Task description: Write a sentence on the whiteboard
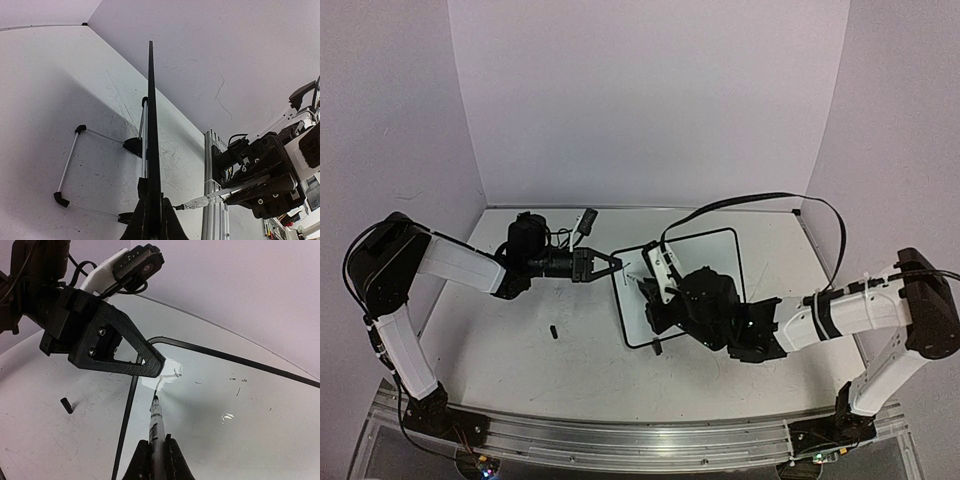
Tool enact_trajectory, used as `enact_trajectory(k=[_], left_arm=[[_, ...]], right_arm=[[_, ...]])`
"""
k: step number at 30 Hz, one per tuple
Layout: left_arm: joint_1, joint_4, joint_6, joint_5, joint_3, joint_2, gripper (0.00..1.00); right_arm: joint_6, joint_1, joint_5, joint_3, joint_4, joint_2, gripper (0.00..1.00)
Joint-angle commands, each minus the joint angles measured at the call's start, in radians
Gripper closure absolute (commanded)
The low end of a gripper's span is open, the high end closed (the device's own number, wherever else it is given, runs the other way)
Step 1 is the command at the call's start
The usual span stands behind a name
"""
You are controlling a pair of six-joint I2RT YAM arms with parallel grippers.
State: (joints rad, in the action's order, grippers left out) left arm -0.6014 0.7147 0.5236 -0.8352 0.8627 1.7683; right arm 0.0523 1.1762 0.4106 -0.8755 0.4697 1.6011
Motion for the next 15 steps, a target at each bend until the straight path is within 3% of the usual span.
enact_trajectory(k=[1, 15], left_arm=[[-0.016, -0.036, 0.031, -0.043, 0.019, -0.012, 1.0], [-0.015, -0.036, 0.031, -0.044, 0.019, -0.012, 1.0]], right_arm=[[-0.008, -0.006, 0.008, -0.043, 0.02, 0.02, 1.0], [-0.019, -0.015, 0.008, -0.055, 0.057, 0.05, 1.0]])
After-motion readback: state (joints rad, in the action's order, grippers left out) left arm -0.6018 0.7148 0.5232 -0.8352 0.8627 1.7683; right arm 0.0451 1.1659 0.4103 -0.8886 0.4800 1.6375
